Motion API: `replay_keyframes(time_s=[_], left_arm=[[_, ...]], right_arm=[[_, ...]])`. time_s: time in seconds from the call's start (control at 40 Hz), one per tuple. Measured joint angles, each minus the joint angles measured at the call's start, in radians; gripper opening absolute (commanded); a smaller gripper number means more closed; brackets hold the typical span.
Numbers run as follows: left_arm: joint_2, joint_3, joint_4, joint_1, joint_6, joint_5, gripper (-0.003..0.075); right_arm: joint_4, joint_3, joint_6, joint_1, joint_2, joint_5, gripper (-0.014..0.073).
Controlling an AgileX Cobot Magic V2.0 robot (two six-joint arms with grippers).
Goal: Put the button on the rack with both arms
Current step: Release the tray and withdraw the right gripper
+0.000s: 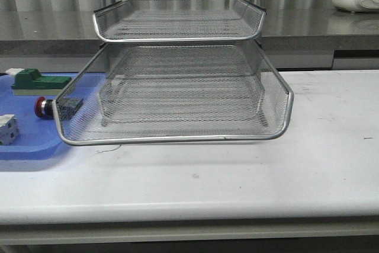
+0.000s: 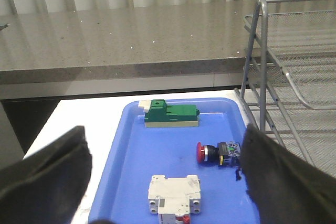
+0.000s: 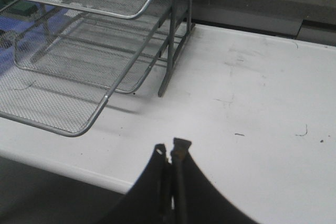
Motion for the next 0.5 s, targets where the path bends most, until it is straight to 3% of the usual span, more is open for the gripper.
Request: replay_keyframes(time_s=[0.25,0.5], left_arm=[[0.018,-0.014,-0.002,0.0,0.0,0.012,0.0545],[0.275,-0.194,-0.004,0.0,0.043,0.081,0.0545]], right_arm=[[0.0,0.002,0.002,0.0,-0.037,-0.009,-0.006],[0.0,0.002,0.002,0.0,-0.037,-0.009,-0.006]])
